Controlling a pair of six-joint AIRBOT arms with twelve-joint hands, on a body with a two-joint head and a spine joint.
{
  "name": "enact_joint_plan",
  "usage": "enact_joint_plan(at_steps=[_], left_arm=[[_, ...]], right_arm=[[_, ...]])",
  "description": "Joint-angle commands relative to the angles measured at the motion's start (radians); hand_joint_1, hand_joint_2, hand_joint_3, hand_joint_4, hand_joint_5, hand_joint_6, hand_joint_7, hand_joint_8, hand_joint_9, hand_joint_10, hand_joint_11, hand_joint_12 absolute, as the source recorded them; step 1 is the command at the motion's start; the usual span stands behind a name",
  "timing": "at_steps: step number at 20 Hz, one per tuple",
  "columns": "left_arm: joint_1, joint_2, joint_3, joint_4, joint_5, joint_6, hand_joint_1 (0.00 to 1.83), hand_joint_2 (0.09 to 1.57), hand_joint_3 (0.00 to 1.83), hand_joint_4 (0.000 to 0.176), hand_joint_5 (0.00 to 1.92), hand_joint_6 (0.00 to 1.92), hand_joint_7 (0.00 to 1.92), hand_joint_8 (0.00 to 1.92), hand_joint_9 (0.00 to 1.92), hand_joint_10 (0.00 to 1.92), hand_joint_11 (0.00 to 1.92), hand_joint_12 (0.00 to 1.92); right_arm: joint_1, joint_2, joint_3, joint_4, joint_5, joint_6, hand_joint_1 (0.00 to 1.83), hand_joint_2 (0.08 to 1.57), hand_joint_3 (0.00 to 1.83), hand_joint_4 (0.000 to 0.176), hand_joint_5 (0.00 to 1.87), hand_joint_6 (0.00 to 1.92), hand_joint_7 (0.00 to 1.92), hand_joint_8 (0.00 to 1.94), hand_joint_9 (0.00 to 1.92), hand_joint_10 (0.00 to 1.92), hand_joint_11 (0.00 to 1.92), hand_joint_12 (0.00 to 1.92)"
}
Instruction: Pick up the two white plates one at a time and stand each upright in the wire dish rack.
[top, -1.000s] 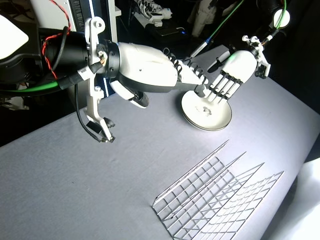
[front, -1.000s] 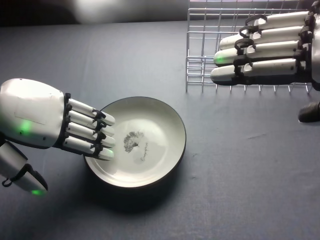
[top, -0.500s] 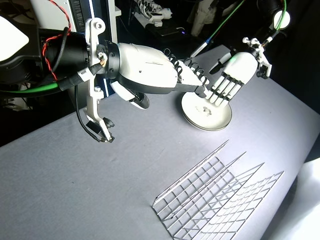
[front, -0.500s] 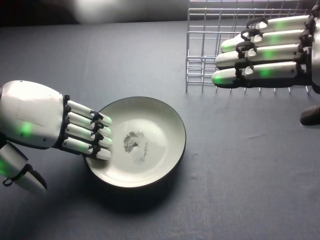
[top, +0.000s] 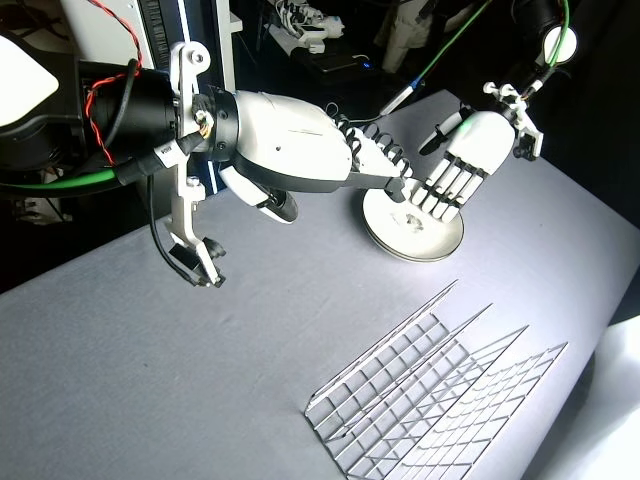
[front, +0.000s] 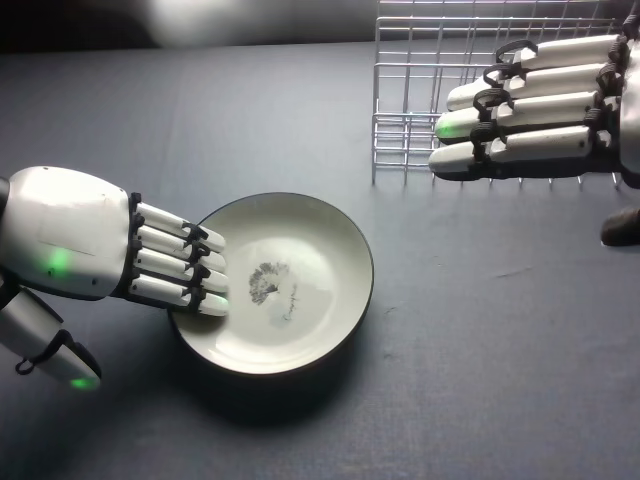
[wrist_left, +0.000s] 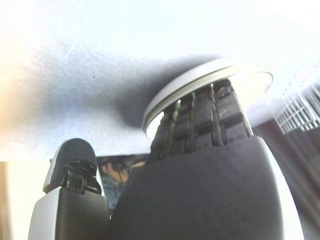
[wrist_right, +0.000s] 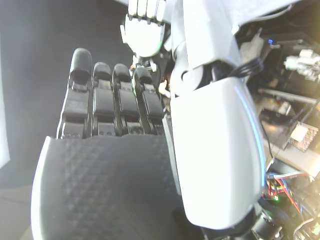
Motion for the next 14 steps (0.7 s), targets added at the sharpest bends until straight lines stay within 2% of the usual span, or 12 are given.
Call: enact_joint_plan(at_steps=[1,9,14], left_arm=[[0.007,-0.014,-0.005,-0.010,0.011,0.008,0.00,1.20,0.00,0.000,0.00,0.00,0.00,0.00,0.00,0.00,0.00,0.00],[0.029,-0.065,-0.025,-0.014,0.035,0.038,0.00,1.19,0.00,0.000,0.00,0.00,0.00,0.00,0.00,0.00,0.00,0.00],[0.026,-0.096,-0.026,-0.053,0.046,0.038,0.00,1.21,0.00,0.000,0.02,0.01,0.00,0.00,0.00,0.00,0.02,0.01]], right_arm=[[0.005,0.000,0.000,0.052,0.058,0.000,1.35,0.99,0.00,0.000,0.14,0.01,0.10,0.01,0.09,0.01,0.00,0.60],[-0.002,-0.022,0.001,0.053,0.034,-0.002,1.32,0.99,0.00,0.000,0.13,0.01,0.10,0.00,0.10,0.00,0.00,0.64],[-0.032,-0.084,0.021,0.053,0.003,-0.002,1.29,1.00,0.00,0.000,0.14,0.00,0.10,0.00,0.09,0.00,0.00,0.66]])
